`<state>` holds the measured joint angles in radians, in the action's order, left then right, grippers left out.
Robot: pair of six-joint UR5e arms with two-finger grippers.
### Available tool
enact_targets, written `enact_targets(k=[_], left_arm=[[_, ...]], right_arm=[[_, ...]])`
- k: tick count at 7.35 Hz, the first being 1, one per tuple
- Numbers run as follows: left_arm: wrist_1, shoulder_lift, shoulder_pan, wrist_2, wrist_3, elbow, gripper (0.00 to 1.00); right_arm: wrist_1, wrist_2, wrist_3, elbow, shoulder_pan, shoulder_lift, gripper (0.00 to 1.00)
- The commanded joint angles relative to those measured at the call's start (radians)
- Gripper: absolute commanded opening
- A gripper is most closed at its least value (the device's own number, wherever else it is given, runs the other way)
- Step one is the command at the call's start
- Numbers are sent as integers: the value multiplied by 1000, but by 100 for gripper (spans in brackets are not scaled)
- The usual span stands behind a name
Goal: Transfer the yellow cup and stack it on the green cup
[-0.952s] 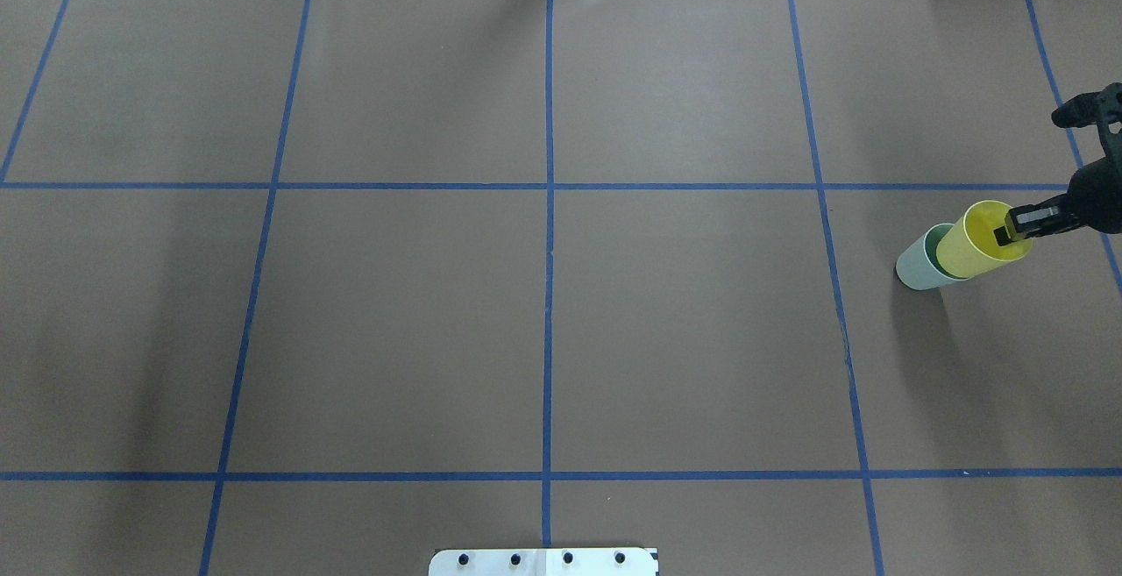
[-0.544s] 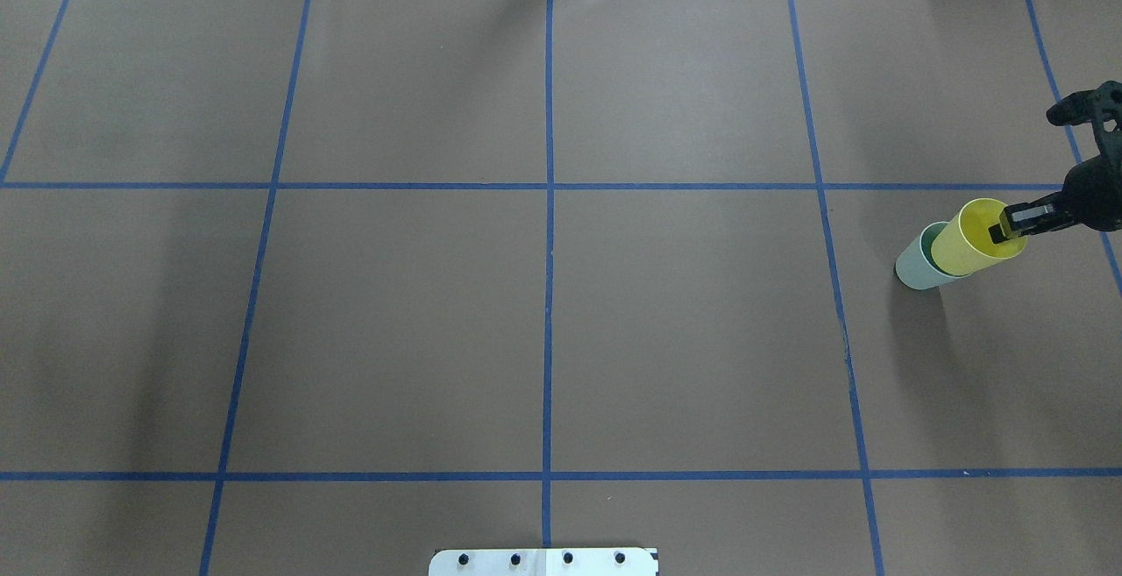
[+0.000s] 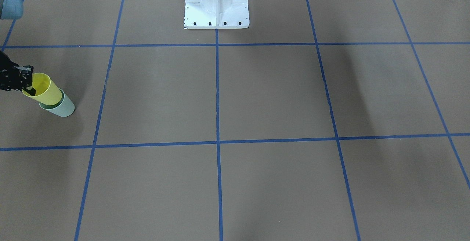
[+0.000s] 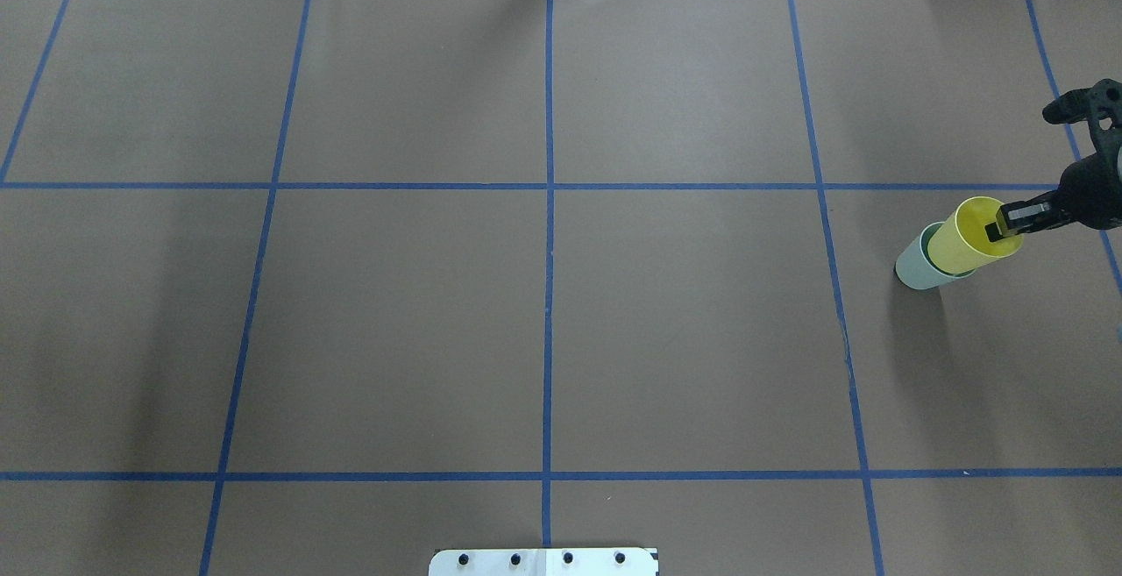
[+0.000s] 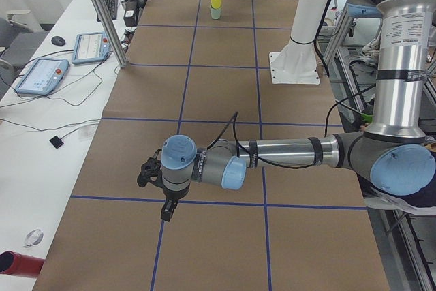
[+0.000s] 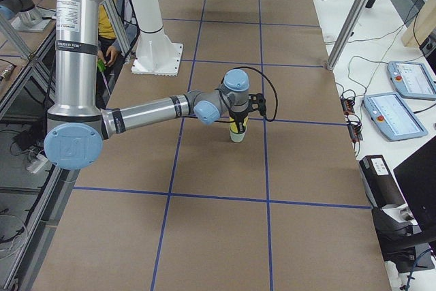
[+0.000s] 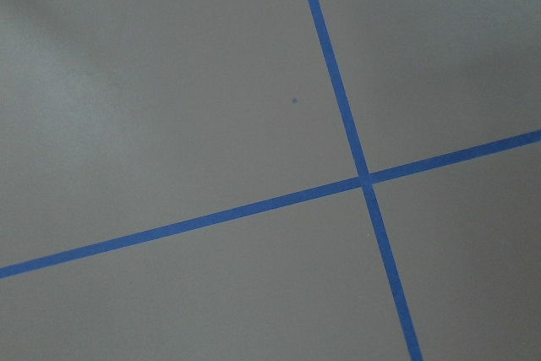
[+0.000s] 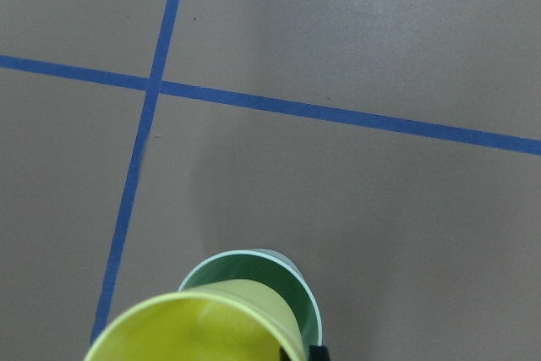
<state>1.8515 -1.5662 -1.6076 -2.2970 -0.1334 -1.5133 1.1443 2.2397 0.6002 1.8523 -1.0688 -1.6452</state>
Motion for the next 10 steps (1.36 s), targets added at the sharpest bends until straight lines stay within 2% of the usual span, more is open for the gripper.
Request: enact_targets(k=[1, 4, 6, 7, 8, 9, 10], left_arm=[[0, 0, -2, -1, 0, -1, 100], [0, 9, 0, -1, 0, -1, 100], [-2, 18, 0, -1, 1, -1, 100], [-5, 18, 0, 1, 2, 5, 100], [-5, 26, -2, 1, 2, 7, 100], [-6, 31, -2, 1, 2, 7, 100], [-9, 32, 0, -1, 2, 10, 100]], right_arm=[[-6, 1, -8, 1, 1, 5, 100], [-14, 1, -11, 1, 3, 5, 100], [-116, 1, -19, -59, -14, -19, 100], [-115, 12, -119, -106, -117, -30, 100], [-82, 29, -336, -164, -266, -31, 100], [80, 72, -506, -159, -406, -21, 100], [333, 89, -643, -81, -472, 7, 100]])
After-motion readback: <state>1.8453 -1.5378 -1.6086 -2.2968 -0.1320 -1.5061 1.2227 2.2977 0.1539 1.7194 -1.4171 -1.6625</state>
